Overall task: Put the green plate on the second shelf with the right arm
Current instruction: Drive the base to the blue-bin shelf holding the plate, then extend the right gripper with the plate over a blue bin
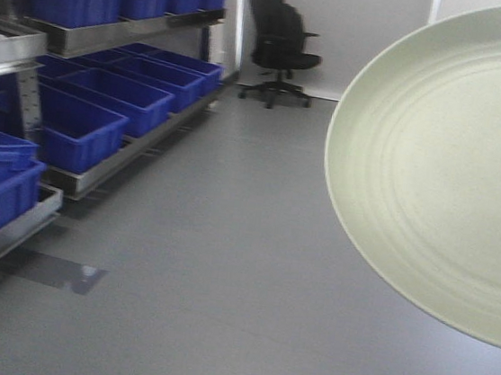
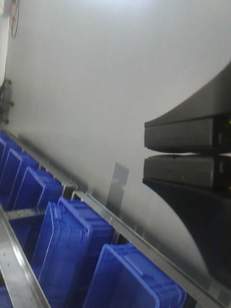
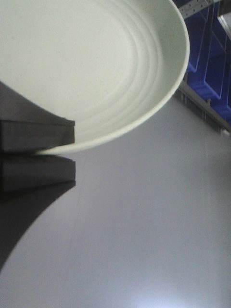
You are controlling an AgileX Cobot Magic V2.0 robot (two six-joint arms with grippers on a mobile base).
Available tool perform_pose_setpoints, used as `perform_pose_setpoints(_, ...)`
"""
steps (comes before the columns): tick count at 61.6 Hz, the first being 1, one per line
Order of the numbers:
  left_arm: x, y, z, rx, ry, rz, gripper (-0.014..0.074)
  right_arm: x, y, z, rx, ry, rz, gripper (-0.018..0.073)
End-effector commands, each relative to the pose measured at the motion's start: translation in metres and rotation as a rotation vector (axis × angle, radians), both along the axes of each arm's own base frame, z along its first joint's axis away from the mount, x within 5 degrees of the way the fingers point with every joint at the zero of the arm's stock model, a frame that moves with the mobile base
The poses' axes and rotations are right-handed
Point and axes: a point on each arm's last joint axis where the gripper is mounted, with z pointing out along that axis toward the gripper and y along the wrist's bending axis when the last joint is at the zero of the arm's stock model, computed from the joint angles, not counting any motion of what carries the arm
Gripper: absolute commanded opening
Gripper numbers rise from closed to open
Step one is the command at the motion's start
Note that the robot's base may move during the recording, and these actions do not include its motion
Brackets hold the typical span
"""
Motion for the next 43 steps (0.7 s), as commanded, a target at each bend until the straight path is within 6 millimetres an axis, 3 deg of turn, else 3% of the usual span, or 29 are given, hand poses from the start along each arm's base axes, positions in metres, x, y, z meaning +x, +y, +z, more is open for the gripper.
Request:
perform_pose_setpoints(1, 0.0010, -0.0013, -0.0035, 0.004, -0.056, -0.018, 0.0124, 0.0029, -0.0015, 0.0204, 0.019, -0.136, -0.020, 0.0057)
perform_pose_setpoints(43, 0.0010, -0.0013, -0.0035, 0.004, -0.056, -0.018, 0.0124, 0.0029, -0.0015, 0.0204, 0.019, -0.136, -0.020, 0.0057)
